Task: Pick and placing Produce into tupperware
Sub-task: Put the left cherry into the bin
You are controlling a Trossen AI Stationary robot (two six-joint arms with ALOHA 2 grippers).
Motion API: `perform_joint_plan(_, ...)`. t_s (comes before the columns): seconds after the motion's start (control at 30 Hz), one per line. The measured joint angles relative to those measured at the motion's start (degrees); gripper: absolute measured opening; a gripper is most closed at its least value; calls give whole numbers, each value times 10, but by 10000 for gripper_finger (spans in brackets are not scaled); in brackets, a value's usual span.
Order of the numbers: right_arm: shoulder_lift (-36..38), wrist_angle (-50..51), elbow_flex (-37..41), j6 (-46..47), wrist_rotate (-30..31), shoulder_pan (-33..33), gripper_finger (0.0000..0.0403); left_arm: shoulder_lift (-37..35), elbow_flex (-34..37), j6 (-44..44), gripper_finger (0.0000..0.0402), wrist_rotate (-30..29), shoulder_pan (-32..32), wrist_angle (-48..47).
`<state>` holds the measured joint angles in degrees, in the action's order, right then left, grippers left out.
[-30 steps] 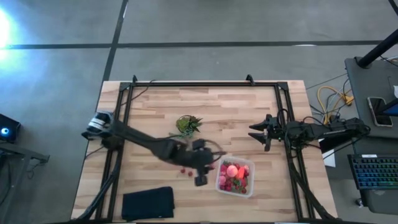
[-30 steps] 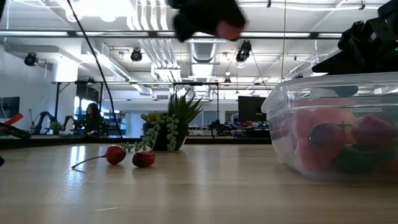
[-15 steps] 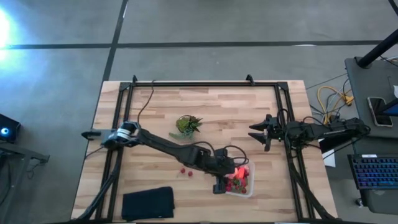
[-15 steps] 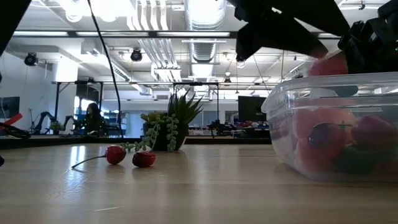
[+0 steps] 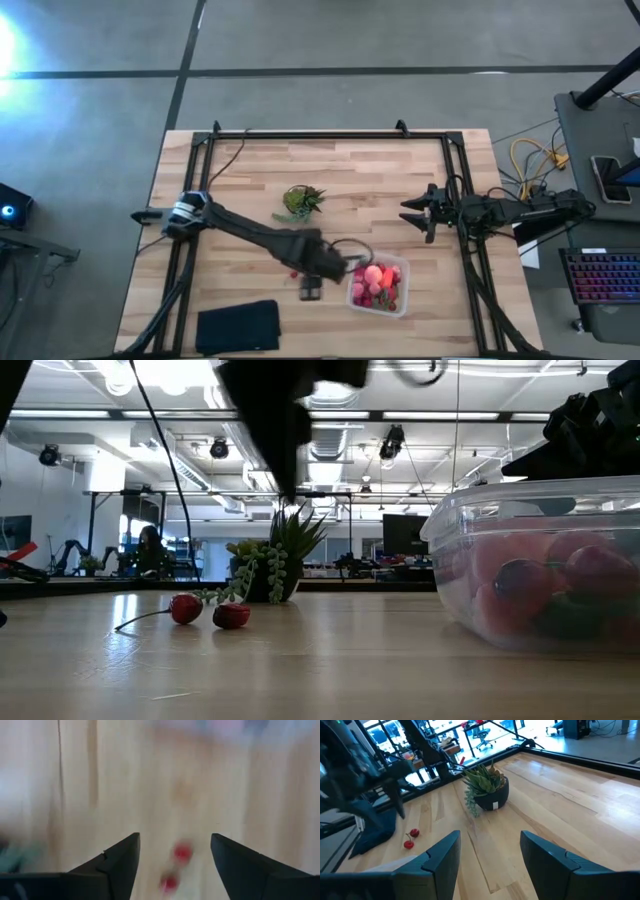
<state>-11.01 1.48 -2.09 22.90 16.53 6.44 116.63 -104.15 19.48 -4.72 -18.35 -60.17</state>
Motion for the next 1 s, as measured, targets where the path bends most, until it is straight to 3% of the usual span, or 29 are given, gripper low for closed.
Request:
perform_joint_plan(0.07, 0, -1, 0, 0, 0, 0, 199, -9, 25, -11, 219, -3, -9, -38)
perform_joint_plan(0.17, 0, 0, 0, 0, 0, 0, 199, -35, 85, -8, 201, -3, -27, -24)
perform_joint_plan(0.4, 0, 0, 0, 0, 0, 0, 199, -125, 236, 70, 181, -33, -67, 113)
perform_joint_plan(0.57, 0, 0, 0, 0, 0, 0, 199, -164, 323, 78, 180, -69, -73, 191)
perform_joint_plan(0.77, 0, 0, 0, 0, 0, 0, 199, -173, 375, 117, 180, -71, -72, 228)
perform_joint_plan(1.0, 0, 0, 0, 0, 0, 0, 199, -172, 383, 119, 180, -78, -70, 255)
